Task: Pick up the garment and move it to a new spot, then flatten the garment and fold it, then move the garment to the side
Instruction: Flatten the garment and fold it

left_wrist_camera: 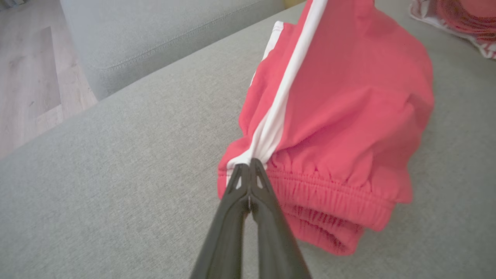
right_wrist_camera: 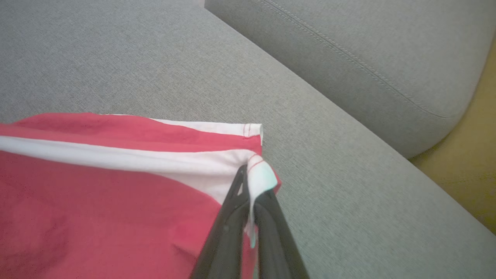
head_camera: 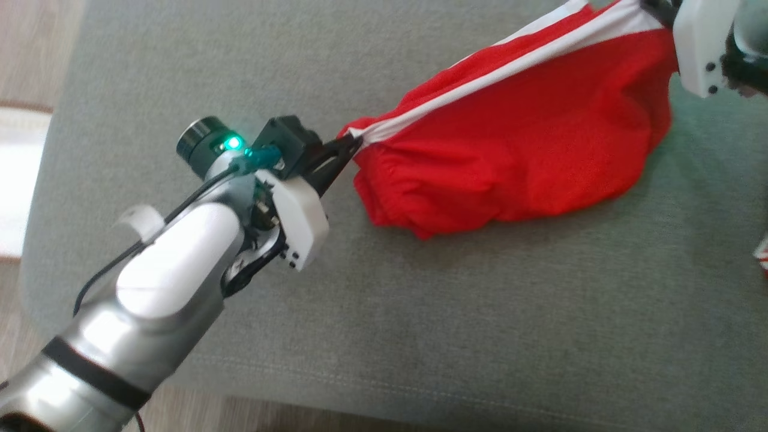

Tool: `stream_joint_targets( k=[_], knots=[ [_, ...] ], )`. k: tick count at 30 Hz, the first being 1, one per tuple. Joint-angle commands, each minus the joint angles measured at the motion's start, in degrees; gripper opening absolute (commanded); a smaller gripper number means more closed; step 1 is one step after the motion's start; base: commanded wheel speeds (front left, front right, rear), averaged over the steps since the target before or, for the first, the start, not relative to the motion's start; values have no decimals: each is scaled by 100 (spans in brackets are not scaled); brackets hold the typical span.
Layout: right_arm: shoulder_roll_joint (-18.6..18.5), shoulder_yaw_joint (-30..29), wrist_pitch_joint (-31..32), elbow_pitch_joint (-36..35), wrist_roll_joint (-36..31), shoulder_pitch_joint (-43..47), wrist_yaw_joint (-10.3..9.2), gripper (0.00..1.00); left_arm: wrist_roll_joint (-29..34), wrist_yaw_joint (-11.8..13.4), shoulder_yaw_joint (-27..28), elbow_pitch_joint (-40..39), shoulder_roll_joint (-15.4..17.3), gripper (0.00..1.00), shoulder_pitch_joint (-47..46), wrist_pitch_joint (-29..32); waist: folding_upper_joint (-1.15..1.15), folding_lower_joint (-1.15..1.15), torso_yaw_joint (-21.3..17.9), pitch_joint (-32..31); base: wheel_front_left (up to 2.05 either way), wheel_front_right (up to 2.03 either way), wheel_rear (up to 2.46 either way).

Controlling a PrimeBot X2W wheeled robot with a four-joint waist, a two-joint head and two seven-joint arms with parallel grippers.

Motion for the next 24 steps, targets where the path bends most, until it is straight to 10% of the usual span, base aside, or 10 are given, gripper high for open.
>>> stream_joint_targets(
  k=[1, 17, 18, 20, 24],
  knots=[
    [44, -18, -85, -3, 38, -115, -4, 0, 18, -12, 178, 29, 98, 0, -354, -111, 0, -2, 136, 163, 0, 0, 0],
    [396, 633, -681, 827, 53, -703, -4, 0, -117, -39, -253, 1316, -404, 0, -1131, -864, 0, -2, 195, 544, 0, 0, 0],
    [404, 679, -750, 873, -30, -746, -4, 91, -139, -39, -280, 1381, -431, 19, -1167, -893, 0, -2, 201, 562, 0, 0, 0],
    [443, 732, -792, 989, -37, -756, -4, 100, -185, -39, -278, 1531, -492, 98, -1227, -947, 0, -2, 211, 585, 0, 0, 0],
    [540, 708, -1259, 1333, -119, -862, -4, 100, -225, -40, -316, 1772, -580, 100, -1297, -1065, 0, -2, 195, 588, 0, 0, 0]
  ],
)
